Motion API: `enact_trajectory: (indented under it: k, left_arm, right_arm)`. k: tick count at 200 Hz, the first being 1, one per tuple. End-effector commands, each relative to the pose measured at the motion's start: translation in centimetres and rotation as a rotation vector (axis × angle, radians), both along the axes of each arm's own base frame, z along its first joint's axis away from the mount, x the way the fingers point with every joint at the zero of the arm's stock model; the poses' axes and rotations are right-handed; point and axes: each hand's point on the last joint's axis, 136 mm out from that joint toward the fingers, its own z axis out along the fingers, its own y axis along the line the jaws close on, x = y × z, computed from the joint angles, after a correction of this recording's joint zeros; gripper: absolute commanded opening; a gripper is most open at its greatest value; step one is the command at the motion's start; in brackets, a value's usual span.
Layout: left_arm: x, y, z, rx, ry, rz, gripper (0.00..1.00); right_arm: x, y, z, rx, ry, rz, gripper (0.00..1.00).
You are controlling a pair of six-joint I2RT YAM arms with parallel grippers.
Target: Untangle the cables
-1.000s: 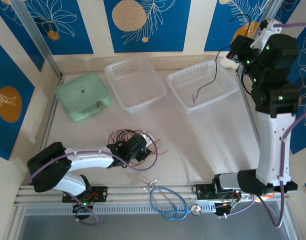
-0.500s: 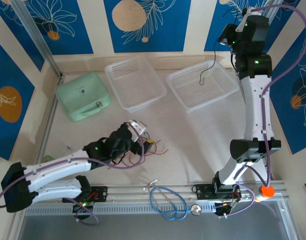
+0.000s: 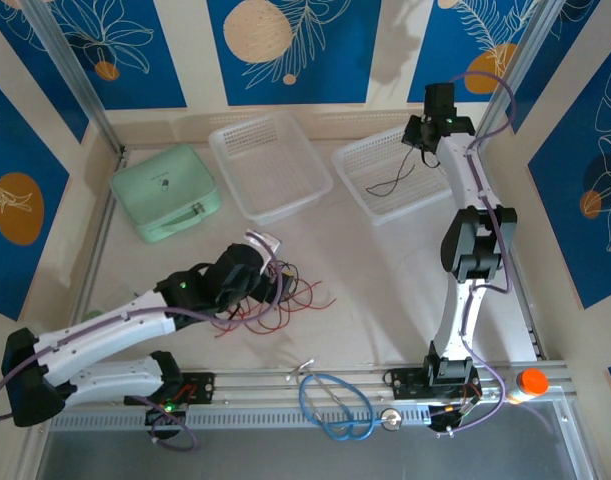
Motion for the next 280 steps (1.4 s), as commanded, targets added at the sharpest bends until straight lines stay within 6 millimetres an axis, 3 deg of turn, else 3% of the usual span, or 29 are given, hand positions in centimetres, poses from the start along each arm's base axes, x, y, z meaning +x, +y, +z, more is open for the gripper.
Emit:
enact_trajectory:
  k: [1,16,29,62,98,133,166,209,234,257,280]
  left_arm:
    - [0.4,1.3,-1.7,0.050,0.134,0.094,0.92]
    - [0.7,1.5,-3.1,0.064,0.216,0.129,0.86]
    - [1.0,1.8,-4.2,0.067,0.276,0.165,0.83]
    - [1.5,3.7,-6.4,0.070,0.383,0.288,0.76]
    - [2.3,5.4,-8.1,0.013,0.457,0.382,0.69]
    - [3.4,3.6,-9.4,-0.055,0.489,0.337,0.64]
    - [4.2,3.4,-12.2,-0.009,0.526,0.346,0.57]
    - [5.1,4.0,-15.0,0.069,0.548,0.373,0.34]
    - [5.6,4.1,-14.9,0.075,0.530,0.382,0.00]
    - [6.2,4.1,-13.2,0.055,0.486,0.383,0.00]
    - [6.5,3.9,-10.2,0.033,0.445,0.360,0.00]
  right_arm:
    - [-1.5,-0.4,0.4,0.015,0.096,-0.042,0.36]
    - [-1.5,-0.2,-0.5,0.021,0.154,-0.035,0.50]
    - [-1.6,-0.1,-0.9,0.025,0.186,-0.037,0.55]
    - [-2.4,0.5,-0.7,0.033,0.212,-0.027,0.57]
    - [-4.3,2.5,1.8,0.030,0.173,0.030,0.55]
    - [-7.6,4.8,3.9,0.045,0.108,0.080,0.50]
    - [-11.2,6.3,4.7,0.073,0.067,0.114,0.46]
    - [-16.0,7.7,5.8,0.080,0.026,0.162,0.37]
    - [-19.0,8.1,6.0,0.098,0.006,0.178,0.23]
    - [-21.8,8.9,6.2,0.119,-0.015,0.213,0.21]
    - [-24.7,10.8,5.7,0.173,-0.020,0.280,0.21]
